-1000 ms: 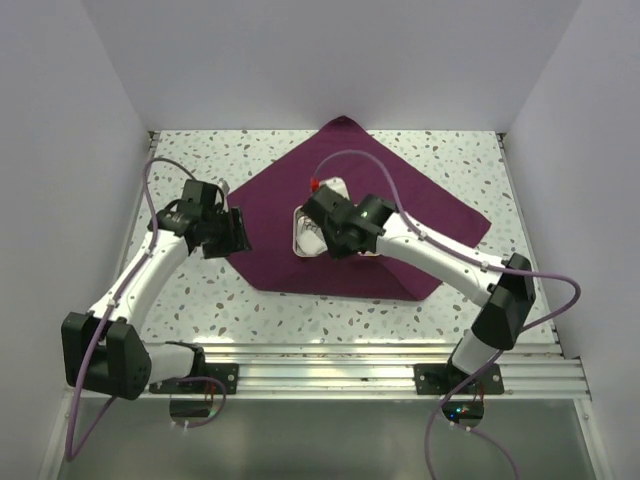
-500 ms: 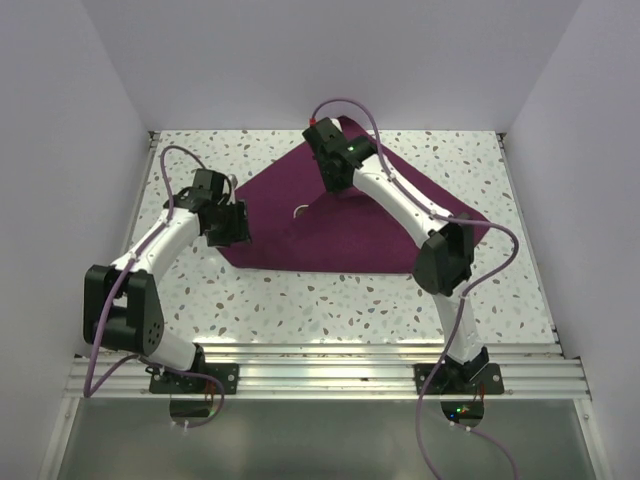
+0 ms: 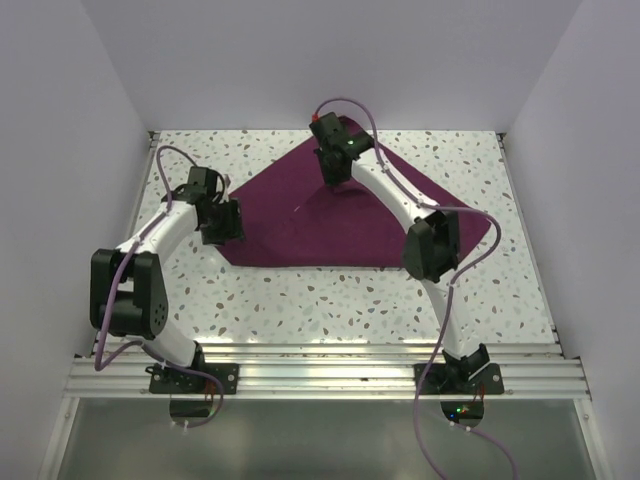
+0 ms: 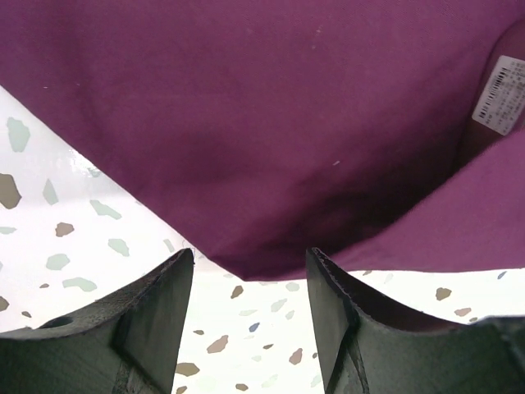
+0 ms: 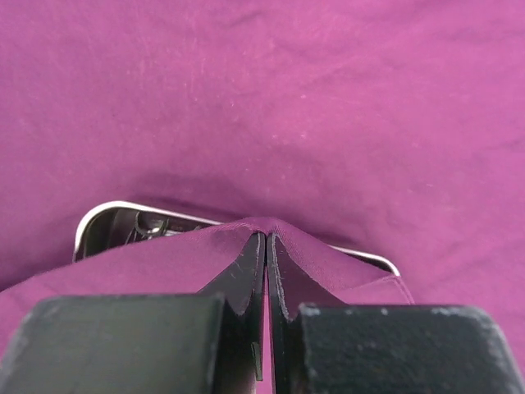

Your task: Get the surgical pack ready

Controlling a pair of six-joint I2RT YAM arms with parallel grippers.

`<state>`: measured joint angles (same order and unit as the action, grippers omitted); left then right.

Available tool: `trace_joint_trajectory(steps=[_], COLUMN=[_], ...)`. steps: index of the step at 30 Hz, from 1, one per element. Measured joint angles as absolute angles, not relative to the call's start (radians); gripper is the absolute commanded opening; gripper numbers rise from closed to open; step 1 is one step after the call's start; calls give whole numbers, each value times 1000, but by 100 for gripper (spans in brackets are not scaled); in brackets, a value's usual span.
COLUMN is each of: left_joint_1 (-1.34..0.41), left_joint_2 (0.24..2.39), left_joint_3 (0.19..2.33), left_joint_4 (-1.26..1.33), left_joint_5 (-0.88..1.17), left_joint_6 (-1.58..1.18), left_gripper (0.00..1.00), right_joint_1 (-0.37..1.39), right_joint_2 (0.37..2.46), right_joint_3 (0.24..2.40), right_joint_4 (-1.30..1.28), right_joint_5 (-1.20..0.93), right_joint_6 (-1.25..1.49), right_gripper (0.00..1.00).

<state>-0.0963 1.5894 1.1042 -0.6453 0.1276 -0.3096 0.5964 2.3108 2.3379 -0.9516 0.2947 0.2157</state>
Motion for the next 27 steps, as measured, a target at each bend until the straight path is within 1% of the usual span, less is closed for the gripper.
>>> trace_joint_trajectory(steps=[7, 10, 16, 22, 27], left_joint_1=[-75, -73, -50, -8, 38], left_joint_2=[1609, 1634, 1672, 1673, 1694], left_joint_3=[1110, 1124, 1159, 1172, 1190], left_joint_4=[-645, -646, -645, -645, -645], left_joint_5=[128, 126, 127, 134, 144], left_joint_6=[-311, -312, -323, -332, -348], left_gripper=[61, 67, 76, 79, 81], right_joint_1=[564, 543, 522, 521, 521], right_joint_2=[2403, 2423, 2450, 2494, 2534], right_joint_3=[2362, 2371, 2389, 2390, 2390], right_joint_4=[-929, -920, -901, -875, -858], right_joint_5=[242, 222, 207, 160, 127], right_joint_6=[216, 221, 228, 244, 263], right_gripper=[0, 0, 0, 0, 2])
